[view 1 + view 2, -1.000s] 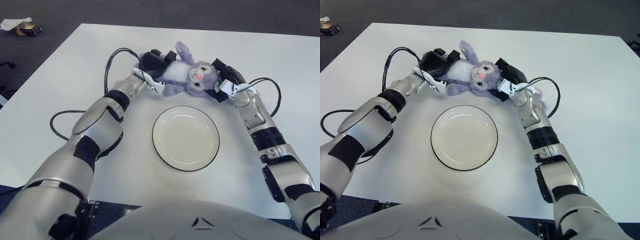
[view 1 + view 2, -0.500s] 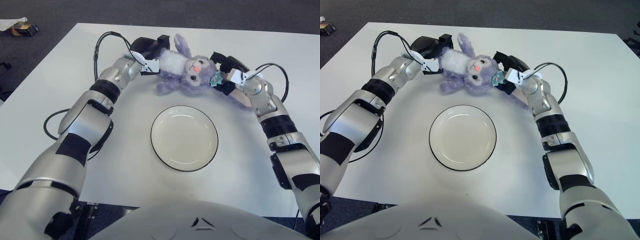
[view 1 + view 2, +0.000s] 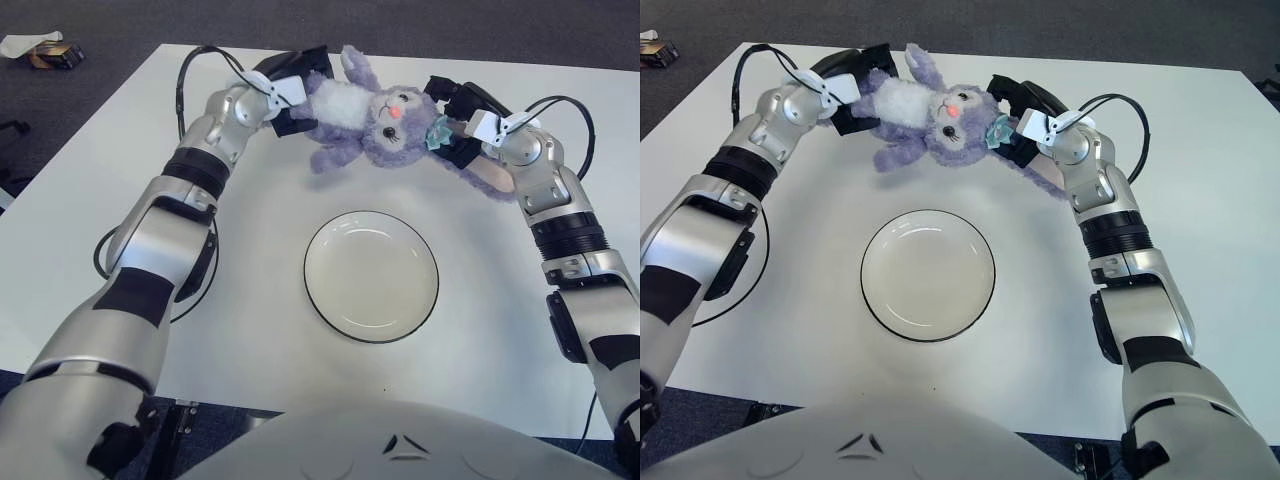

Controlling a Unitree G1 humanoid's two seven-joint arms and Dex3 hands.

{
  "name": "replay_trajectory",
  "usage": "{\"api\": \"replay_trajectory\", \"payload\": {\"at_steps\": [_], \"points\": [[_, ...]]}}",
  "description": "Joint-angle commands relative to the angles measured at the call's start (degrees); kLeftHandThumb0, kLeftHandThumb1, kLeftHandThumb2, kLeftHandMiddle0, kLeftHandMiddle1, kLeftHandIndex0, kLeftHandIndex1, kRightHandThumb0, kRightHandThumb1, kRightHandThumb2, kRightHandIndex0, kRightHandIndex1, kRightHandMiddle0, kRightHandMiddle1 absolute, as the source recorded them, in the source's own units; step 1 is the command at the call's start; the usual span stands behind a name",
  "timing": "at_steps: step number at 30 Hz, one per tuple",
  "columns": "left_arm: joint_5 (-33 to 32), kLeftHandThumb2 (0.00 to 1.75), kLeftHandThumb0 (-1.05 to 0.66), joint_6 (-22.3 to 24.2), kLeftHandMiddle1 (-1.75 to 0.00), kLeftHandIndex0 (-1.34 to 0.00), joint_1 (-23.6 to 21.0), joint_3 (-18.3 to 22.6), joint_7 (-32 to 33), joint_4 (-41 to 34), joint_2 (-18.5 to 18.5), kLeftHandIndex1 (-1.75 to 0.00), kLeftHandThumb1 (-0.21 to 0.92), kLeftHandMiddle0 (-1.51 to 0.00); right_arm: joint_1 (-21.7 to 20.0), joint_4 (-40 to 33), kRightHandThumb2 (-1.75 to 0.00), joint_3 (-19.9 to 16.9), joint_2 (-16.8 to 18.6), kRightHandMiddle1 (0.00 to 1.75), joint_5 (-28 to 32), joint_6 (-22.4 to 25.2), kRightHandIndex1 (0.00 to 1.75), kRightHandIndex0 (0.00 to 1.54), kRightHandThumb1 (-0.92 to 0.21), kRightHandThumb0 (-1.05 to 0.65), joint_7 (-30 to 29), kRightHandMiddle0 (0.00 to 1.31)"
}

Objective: Put the doll into the plate.

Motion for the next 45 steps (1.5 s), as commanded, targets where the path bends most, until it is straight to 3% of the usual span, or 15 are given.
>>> {"api": "replay_trajectory", "payload": {"at_steps": [1,11,14,21,28,33,43,45], "points": [[-2.69,1.66,0.00,1.82,-1.59,-0.65,1.75,2.90,-2.16,-2.57,1.42,-1.75,-0.03,-0.92,-1.94,-0.89,-1.68,-1.34,-2.83,1.75,0.43,-0.45,1.71,0.85,0.01,0.00,1.73,0.64],[-2.56,1.65,0.00,0.69,-1.66,-0.63,2.07,4.19,-3.84,-6.39,3.41,-1.75,0.00,-0.86,-2.53,-8.65,-1.74,-0.84,-4.36,1.75,-3.41,2.15,1.66,0.93,0.09,0.00,1.48,0.69],[-2.26,1.64,0.00,6.06,-1.68,-0.62,4.14,4.70,-6.98,-16.48,4.65,-1.75,0.01,-0.85,-2.52,-11.13,-1.75,-0.89,-5.33,1.75,-4.55,4.16,1.64,0.95,0.10,0.00,3.14,0.70],[-0.76,1.64,0.00,13.61,-1.68,-0.62,7.04,4.38,-10.57,-26.57,6.13,-1.75,0.02,-0.85,-1.86,-15.13,-1.75,-1.26,-6.85,1.75,-4.95,7.17,1.69,0.92,0.08,0.00,6.25,0.69],[-1.81,1.67,0.00,17.71,-1.67,-0.64,11.32,4.76,-15.44,-37.46,8.30,-1.75,-0.02,-0.87,0.80,-22.65,-1.75,-2.68,-7.97,1.75,-2.34,12.03,1.73,0.90,0.07,0.00,11.76,0.67],[-4.18,1.73,0.00,19.50,-1.71,-0.68,12.79,5.35,-19.67,-41.15,9.19,-1.75,-0.06,-0.89,2.83,-27.24,-1.75,-3.55,-8.49,1.75,-1.02,14.59,1.73,0.90,0.06,0.00,14.67,0.67],[-9.33,1.75,0.00,26.04,-1.74,-0.68,19.57,7.61,-25.60,-53.01,10.83,-1.75,-0.06,-0.88,4.49,-30.96,-1.75,-3.88,-10.20,1.75,0.65,15.29,1.71,0.91,0.07,0.00,18.27,0.67],[-11.02,1.75,0.00,27.26,-1.74,-0.68,20.76,8.54,-26.33,-54.71,10.76,-1.74,-0.06,-0.88,6.86,-32.38,-1.75,-5.64,-10.57,1.75,2.89,15.20,1.70,0.92,0.08,0.00,18.93,0.68]]}}
